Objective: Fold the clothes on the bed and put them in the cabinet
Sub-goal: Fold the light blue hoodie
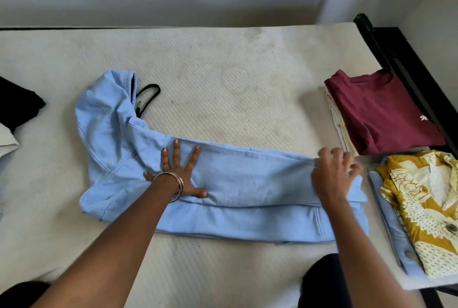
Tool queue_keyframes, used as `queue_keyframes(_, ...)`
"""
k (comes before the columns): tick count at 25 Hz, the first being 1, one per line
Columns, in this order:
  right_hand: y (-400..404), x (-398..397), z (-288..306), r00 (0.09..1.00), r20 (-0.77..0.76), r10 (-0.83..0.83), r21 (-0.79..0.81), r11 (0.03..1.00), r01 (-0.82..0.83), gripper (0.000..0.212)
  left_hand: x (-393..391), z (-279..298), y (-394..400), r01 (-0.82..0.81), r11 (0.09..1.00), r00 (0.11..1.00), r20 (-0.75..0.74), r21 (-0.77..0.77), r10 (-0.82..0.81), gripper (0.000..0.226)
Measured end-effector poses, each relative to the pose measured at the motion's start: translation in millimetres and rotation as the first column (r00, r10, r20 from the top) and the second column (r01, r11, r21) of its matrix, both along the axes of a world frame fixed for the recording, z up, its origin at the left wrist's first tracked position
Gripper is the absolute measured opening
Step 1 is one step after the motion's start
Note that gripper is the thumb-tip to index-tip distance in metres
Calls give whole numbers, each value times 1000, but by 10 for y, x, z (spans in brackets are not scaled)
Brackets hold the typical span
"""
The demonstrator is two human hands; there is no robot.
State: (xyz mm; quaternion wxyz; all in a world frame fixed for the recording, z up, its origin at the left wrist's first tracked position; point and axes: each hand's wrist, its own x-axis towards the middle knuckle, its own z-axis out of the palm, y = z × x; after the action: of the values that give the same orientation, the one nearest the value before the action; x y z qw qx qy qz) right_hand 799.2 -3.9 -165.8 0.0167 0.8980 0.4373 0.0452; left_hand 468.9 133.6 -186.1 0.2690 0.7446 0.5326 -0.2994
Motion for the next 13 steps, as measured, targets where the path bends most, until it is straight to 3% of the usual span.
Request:
queue_keyframes(2,30,-500,-145,961,-189,200,174,970,-168,32,48,4,12,-12,1000,1000,-20,-16,12,131)
queue_keyframes(4,-40,-887,-320,827,-306,472,93,879,-467,51,102,-7,-30,-42,999,999,-2,-2,42,130)
queue_keyframes(5,-74,-940,-388,795,-357,489,6,853,-522,58,133,-18,-59,-65,998,998,1,17,65,130)
queue_keyframes(7,-34,-888,-420,822,-467,325,-171,879,-445,65,166,13,-122,-94,993,995,-8,65,95,129)
queue_keyframes(10,150,-954,-288,865,-476,160,-389,844,-370,72,112,-7,-38,-69,997,998,10,24,69,121)
queue_keyframes(12,294,-1171,-132,921,-379,89,-483,830,-279,74,-32,91,170,-86,996,979,183,1,84,100)
queue_keyframes(13,358,-1338,-48,938,-342,60,-469,854,-225,68,-173,211,265,-213,974,916,363,76,172,79)
